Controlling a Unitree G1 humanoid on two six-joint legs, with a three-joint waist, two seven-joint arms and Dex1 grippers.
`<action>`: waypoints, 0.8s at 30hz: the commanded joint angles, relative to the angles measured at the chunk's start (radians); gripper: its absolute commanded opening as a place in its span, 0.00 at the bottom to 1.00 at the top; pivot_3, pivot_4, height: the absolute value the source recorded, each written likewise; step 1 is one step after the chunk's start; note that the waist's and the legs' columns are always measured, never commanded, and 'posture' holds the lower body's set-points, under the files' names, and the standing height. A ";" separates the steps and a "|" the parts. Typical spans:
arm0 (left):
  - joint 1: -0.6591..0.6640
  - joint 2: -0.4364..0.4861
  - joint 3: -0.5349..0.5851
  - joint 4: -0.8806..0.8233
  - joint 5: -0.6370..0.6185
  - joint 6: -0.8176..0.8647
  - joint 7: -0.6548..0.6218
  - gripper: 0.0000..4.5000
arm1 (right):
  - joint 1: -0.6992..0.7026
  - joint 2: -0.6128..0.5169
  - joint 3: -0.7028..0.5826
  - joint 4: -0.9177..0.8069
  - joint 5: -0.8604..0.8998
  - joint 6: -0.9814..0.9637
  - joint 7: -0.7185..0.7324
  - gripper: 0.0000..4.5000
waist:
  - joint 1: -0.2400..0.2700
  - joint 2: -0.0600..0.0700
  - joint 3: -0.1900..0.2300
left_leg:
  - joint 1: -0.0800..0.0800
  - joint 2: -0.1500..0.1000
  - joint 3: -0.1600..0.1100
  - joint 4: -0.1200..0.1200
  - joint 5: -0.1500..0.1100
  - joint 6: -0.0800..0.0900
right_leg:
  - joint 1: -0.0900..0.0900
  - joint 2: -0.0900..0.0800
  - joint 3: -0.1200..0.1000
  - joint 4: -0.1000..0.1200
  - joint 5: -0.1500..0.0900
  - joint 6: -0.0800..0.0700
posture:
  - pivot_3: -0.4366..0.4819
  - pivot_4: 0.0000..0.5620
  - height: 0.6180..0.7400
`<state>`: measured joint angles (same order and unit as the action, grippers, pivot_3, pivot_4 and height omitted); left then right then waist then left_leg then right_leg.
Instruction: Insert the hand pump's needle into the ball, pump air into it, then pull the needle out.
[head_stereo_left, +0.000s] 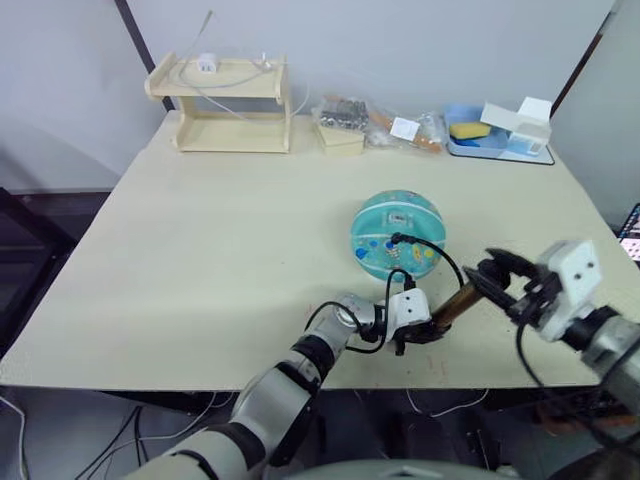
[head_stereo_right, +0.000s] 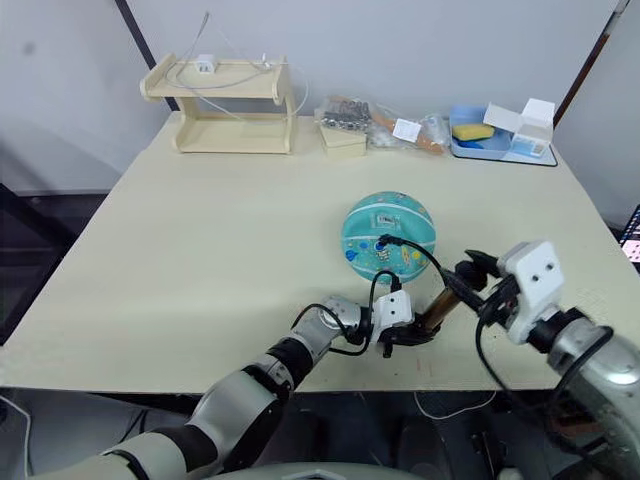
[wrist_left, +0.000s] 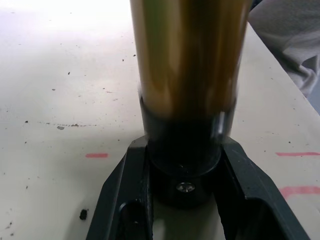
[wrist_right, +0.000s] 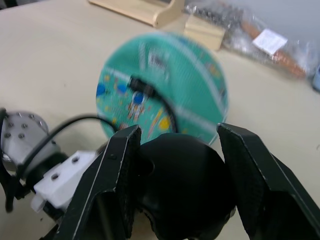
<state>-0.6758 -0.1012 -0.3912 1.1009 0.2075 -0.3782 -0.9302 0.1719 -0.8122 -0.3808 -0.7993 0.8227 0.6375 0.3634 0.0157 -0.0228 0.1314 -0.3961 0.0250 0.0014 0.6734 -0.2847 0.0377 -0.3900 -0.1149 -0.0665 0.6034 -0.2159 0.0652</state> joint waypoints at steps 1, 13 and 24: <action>0.043 0.023 -0.035 0.078 0.053 0.058 0.001 0.24 | -0.079 -0.086 -0.235 -0.070 0.202 0.046 -0.048 0.43 | 0.003 -0.001 0.000 | -0.003 -0.002 -0.001 0.000 0.000 0.000 | -0.003 0.000 0.000 0.001 0.001 0.002 | 0.48 0.27 1.00; 0.043 0.018 -0.043 0.117 0.064 0.041 0.024 0.24 | -0.136 -0.320 -0.536 -0.008 0.525 0.223 -0.099 0.43 | 0.003 -0.003 0.015 | -0.005 -0.005 0.000 0.003 0.000 0.001 | -0.003 -0.004 0.000 0.002 0.001 0.003 | 0.48 0.27 1.00; 0.054 0.024 -0.038 0.113 0.065 0.036 0.040 0.24 | 0.134 0.037 0.206 0.051 -0.132 -0.056 -0.030 0.43 | -0.004 -0.020 -0.006 | 0.008 0.001 -0.003 0.003 0.000 0.000 | 0.007 -0.001 0.000 0.003 -0.003 0.007 | 0.48 0.27 1.00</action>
<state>-0.6654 -0.0959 -0.3965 1.1258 0.2230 -0.3894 -0.8802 0.2476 -0.7912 -0.3374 -0.8320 0.7830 0.5656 0.3020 0.0114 -0.0432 0.1258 -0.3839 0.0280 -0.0017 0.6765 -0.2850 0.0375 -0.3791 -0.1153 -0.0668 0.6059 -0.2190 0.0727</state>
